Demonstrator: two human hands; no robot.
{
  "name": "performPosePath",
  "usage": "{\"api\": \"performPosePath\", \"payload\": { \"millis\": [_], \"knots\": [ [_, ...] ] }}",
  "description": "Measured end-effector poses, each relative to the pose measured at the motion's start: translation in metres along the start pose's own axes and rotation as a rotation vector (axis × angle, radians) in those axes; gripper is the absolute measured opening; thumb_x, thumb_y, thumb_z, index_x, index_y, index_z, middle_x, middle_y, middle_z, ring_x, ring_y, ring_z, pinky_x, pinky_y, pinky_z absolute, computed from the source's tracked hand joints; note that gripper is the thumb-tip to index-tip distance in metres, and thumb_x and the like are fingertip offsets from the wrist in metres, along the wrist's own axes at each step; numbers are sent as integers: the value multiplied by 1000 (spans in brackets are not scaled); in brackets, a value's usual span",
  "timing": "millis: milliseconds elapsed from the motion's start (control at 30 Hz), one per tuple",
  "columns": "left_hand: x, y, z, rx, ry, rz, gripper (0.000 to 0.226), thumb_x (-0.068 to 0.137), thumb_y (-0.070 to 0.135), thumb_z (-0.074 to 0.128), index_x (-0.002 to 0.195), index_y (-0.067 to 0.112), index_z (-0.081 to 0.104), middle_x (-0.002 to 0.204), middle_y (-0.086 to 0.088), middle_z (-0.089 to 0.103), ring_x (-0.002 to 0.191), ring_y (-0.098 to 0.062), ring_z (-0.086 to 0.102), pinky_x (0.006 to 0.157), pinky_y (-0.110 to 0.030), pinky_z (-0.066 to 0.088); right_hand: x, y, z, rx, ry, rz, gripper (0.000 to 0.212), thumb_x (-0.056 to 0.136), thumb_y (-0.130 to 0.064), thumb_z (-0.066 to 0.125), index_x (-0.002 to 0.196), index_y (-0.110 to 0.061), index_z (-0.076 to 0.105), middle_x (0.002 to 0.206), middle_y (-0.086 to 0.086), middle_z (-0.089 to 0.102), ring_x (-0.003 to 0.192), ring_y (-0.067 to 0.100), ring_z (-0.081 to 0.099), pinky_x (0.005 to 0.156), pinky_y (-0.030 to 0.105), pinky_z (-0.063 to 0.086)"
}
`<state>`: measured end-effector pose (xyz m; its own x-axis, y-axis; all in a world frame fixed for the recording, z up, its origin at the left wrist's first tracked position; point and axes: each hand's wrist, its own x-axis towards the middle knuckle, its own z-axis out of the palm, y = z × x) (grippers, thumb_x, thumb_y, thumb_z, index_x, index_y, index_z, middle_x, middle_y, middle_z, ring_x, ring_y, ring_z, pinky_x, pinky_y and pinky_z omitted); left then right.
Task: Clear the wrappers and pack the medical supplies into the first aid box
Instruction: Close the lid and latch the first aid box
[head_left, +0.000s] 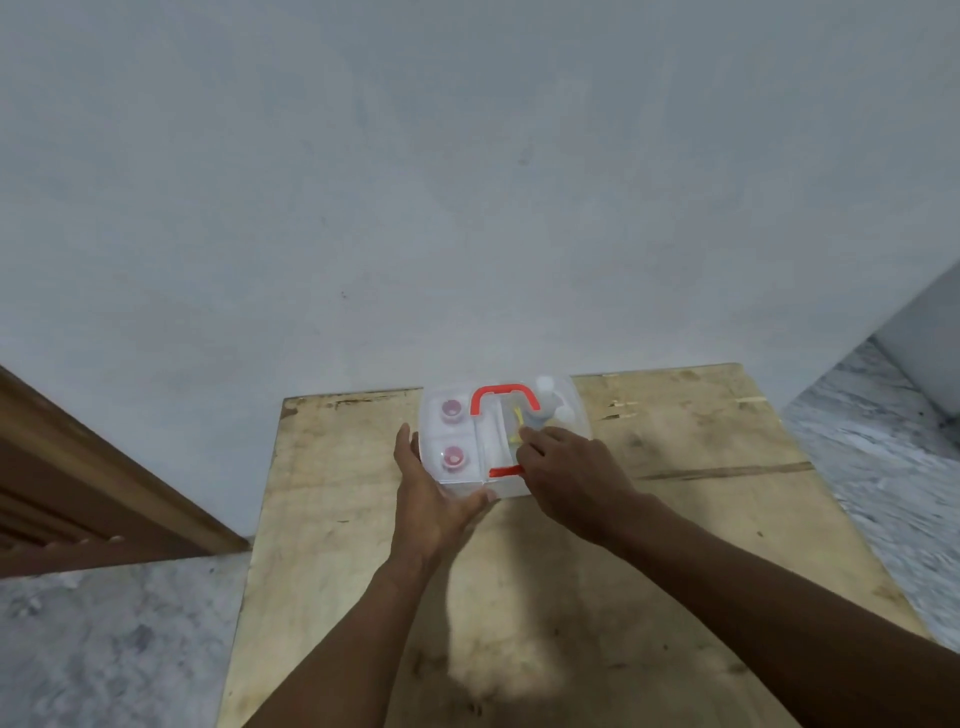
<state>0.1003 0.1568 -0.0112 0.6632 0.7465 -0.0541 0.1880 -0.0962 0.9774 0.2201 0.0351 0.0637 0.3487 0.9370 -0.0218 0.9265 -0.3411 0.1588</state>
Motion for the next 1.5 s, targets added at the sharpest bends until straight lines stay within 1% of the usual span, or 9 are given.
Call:
{"api": "performPosePath", "payload": {
  "millis": [133, 233, 467, 633, 733, 833, 1033, 1367, 1500],
  "knots": [
    [1, -1, -7, 8, -45, 137, 115, 57, 30, 95, 132, 62, 14, 137, 11, 48, 117, -7, 58, 84, -6, 49, -4, -5, 9, -7, -12, 18, 31, 71, -17, 87, 97, -6, 73, 114, 16, 71, 92, 30, 73, 59, 44, 61],
    [1, 1, -9, 12, -68, 211, 107, 59, 25, 95, 136, 52, 25, 139, 10, 50, 126, -6, 54, 100, -20, 50, -6, -9, 14, 0, 28, 28, 31, 65, -16, 90, 90, -6, 75, 112, 17, 72, 90, 29, 73, 53, 42, 60],
    [-2, 13, -17, -57, -191, 205, 83, 75, 19, 70, 148, 23, 29, 138, 7, 51, 128, -10, 52, 96, -16, 47, -18, 4, 19, 68, 64, -32, 45, 79, -46, 59, 105, -11, 71, 133, 11, 62, 118, 30, 60, 70, 41, 62],
    [-3, 3, -20, -25, -182, 90, 94, 82, 36, 66, 157, 24, 11, 156, 2, 37, 142, -16, 39, 113, -47, 40, -21, 5, 28, 31, 124, -54, 22, 80, -19, 76, 98, -7, 72, 133, 21, 60, 115, 39, 62, 76, 51, 61],
    [-4, 5, -15, 24, -147, 60, 104, 81, 39, 75, 158, 31, 5, 161, 13, 22, 147, -8, 28, 117, -44, 35, -29, 3, 37, 57, 152, -99, 14, 80, -20, 79, 91, -12, 76, 138, 22, 55, 124, 41, 56, 90, 55, 55],
    [-6, 7, -8, 118, -78, 118, 111, 73, 49, 81, 156, 32, 9, 155, 20, 22, 144, -3, 28, 115, -31, 35, -27, 5, 37, 276, 215, -56, 36, 81, -19, 77, 115, -13, 65, 138, 17, 56, 126, 36, 56, 91, 55, 54],
    [-4, 1, 2, 218, -38, 113, 122, 62, 65, 83, 155, 30, 13, 158, 12, 30, 144, -12, 35, 113, -45, 41, -16, 24, 55, 502, 264, 256, 96, 74, -64, 68, 144, -18, 22, 152, 23, 34, 137, 41, 39, 106, 58, 41],
    [-2, 2, 12, 180, -28, 103, 110, 68, 34, 91, 152, 30, 19, 154, 14, 35, 140, -9, 40, 112, -41, 43, -14, 32, 89, 619, 526, 228, 97, 74, -70, 61, 141, -6, 32, 148, 18, 37, 133, 34, 39, 106, 45, 39],
    [1, -9, 13, 201, 26, 60, 118, 64, 49, 89, 154, 34, 14, 156, 17, 32, 141, -8, 39, 112, -45, 43, -7, 27, 103, 688, 532, 188, 96, 78, -63, 70, 143, -13, 20, 153, 20, 35, 141, 30, 37, 106, 51, 45]
  ]
}}
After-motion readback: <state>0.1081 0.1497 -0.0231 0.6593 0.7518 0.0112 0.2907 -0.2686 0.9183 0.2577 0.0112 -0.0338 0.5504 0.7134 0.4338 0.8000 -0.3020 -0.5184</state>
